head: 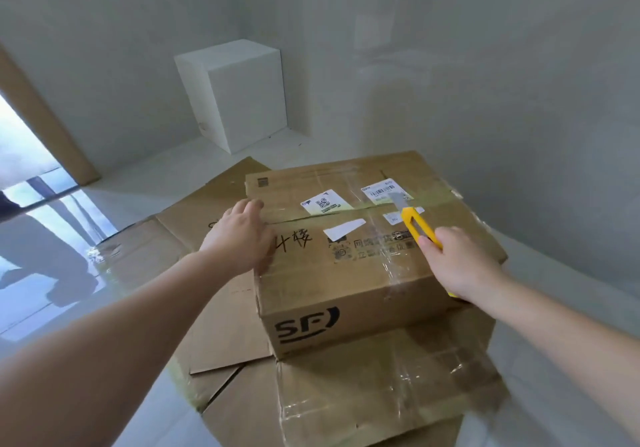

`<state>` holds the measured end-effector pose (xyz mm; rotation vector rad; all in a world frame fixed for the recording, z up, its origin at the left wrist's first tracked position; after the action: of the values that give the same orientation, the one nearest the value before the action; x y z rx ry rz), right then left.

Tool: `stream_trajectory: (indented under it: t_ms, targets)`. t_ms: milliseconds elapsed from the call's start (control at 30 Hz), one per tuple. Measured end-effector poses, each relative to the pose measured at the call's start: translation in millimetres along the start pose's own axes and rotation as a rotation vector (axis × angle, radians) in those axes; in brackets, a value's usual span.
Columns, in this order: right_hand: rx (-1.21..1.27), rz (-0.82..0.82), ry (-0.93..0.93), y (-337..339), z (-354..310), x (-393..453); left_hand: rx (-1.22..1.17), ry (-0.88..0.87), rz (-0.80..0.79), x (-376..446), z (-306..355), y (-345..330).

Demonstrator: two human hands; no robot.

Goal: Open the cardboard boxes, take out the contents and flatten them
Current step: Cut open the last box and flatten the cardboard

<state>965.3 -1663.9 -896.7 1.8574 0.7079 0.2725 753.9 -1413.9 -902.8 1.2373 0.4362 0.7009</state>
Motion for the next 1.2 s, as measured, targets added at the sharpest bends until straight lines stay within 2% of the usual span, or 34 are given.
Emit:
stream_trajectory:
  t_ms: [67, 200, 367, 500, 733, 967, 1067, 1200]
  targets:
    - [0.165, -0.089, -0.065, -16.6, 9.6, -13.1, 0.0, -0.057, -0.015, 23.3, 3.0, -7.6]
    - [0.377, -0.252, -0.216, -54.1, 15.4, -47.7, -0.035, -0.012, -0.003, 79.4, 0.5, -16.7]
    - [0.592, -0.23, -0.269, -60.2, -12.0, -59.3, 0.074, -0.014, -0.032, 122.0, -3.4, -24.0]
    - [0.768, -0.29, -0.382, -82.0, -23.4, -65.1, 0.1, 0.077, -0.08, 138.3, -23.7, -34.4]
    - [0.828, -0.161, -0.33, -86.4, -31.1, -57.9, 0.041, 0.151, -0.021, 127.1, -40.7, -26.0]
    - [0.769, -0.046, -0.131, -57.8, -48.5, 25.5, 0.17, 0.393, 0.035, 32.4, -102.5, -2.8]
    - [0.708, -0.091, -0.072, -52.1, -51.0, 61.4, 0.1, 0.342, 0.015, -9.3, -99.0, 0.7]
    - [0.609, -0.283, -0.027, -61.0, -41.1, 53.7, 0.049, 0.094, -0.151, -36.6, -52.4, -9.0]
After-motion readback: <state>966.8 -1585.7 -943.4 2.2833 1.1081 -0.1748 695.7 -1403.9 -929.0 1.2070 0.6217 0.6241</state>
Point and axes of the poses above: each hand's wrist, its own x-axis towards the middle knuckle, its own y-axis out of the back of the hand, z = x × y, the point moved 10 cm from there along x, towards the middle knuckle, and after that the axes turned 5 degrees about -y, right-handed, at the moved point
